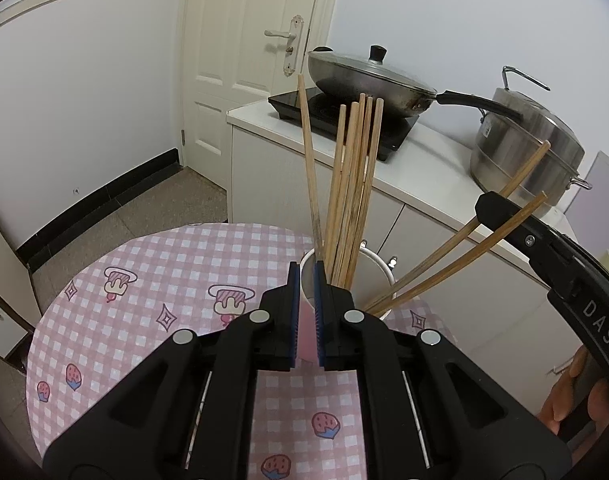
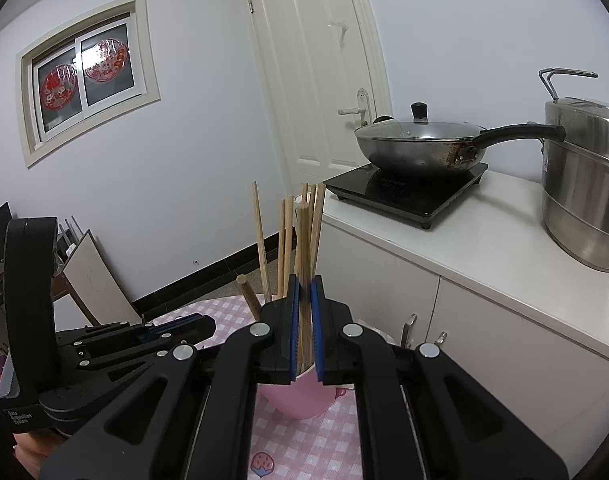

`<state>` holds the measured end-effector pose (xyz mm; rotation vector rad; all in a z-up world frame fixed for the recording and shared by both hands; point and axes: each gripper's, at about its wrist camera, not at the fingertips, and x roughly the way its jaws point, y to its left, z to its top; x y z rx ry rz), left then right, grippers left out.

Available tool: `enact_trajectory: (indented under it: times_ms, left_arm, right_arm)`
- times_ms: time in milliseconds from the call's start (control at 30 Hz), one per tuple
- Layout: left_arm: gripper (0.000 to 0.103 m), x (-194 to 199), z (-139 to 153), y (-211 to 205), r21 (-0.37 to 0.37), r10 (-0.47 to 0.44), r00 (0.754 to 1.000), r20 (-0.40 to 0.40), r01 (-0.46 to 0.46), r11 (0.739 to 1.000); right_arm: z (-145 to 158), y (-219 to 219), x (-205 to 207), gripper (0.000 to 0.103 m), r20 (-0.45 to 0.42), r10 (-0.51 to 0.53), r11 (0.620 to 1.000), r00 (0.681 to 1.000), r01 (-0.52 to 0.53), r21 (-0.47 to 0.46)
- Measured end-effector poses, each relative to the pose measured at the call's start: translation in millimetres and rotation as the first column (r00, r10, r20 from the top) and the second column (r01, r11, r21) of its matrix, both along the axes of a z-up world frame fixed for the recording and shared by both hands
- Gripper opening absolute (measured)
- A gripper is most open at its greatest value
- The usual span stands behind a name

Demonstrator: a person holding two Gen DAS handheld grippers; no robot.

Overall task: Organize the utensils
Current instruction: 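Lower the chopstick into the pink cup and open the right gripper, then move the right gripper away from the cup toward the remaining chopsticks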

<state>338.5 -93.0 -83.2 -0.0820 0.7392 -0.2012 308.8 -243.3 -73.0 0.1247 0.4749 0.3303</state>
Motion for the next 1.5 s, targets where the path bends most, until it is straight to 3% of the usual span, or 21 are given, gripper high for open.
enact_trajectory:
  times_ms: [200, 233, 267, 300, 333, 433, 667, 900, 1200, 1500]
  left_arm:
    - [0.009, -4.4, 3.2, 0.3, -0.001, -0.008, 1.000, -0.006, 0.008, 1.000]
    - [0.023, -5.5, 4.1, 0.7, 0.000, -0.008, 1.000, -0.007, 0.008, 1.000]
    - [0.055, -7.5, 5.6, 1.9, -0.004, -0.005, 1.000, -0.001, 0.005, 1.000]
    - [0.070, -10.6, 7.8, 3.3, -0.009, 0.001, 1.000, 0.015, -0.001, 1.000]
    - [0.072, -14.4, 10.8, 4.1, -0.014, 0.009, 0.999, 0.039, -0.008, 1.000]
    - [0.072, -21.4, 17.9, 4.7, 0.000, -0.003, 0.999, 0.053, 0.003, 1.000]
    - [0.072, -40.8, 31.4, 10.3, 0.020, -0.004, 0.997, 0.076, 0.002, 1.000]
    - [0.074, -67.3, 42.7, 19.3, 0.030, 0.008, 0.995, 0.103, -0.011, 1.000]
    - [0.079, -113.8, 60.1, 26.6, 0.077, 0.029, 0.981, 0.192, -0.045, 0.996]
    - [0.084, -156.7, 63.6, 36.2, 0.124, 0.024, 0.968, 0.251, -0.057, 0.991]
  right_arm:
    - [-0.3, -0.4, -1.2, 0.005, -0.009, -0.002, 1.000, 1.000, 0.002, 0.004]
    - [-0.8, -0.5, -1.7, 0.005, -0.013, -0.002, 1.000, 1.000, 0.002, 0.007]
    - [-0.8, -0.3, -2.3, 0.006, -0.015, -0.002, 1.000, 1.000, 0.003, 0.010]
    - [-0.8, -0.7, -2.7, 0.006, -0.019, -0.003, 1.000, 1.000, 0.003, 0.014]
    - [-0.6, -0.5, -3.4, 0.006, -0.021, -0.004, 1.000, 1.000, 0.004, 0.014]
    - [1.6, -0.2, -6.7, 0.007, -0.021, -0.007, 1.000, 1.000, 0.007, 0.016]
    - [10.5, 1.9, -19.7, 0.024, -0.009, -0.008, 1.000, 1.000, 0.009, 0.018]
    - [23.3, 1.4, -39.9, 0.033, 0.012, -0.013, 1.000, 1.000, 0.013, 0.016]
    - [33.3, 5.5, -75.5, 0.040, 0.036, -0.005, 1.000, 0.999, 0.005, 0.009]
    - [21.7, 22.6, -112.5, 0.044, 0.034, 0.020, 1.000, 0.999, -0.020, -0.018]
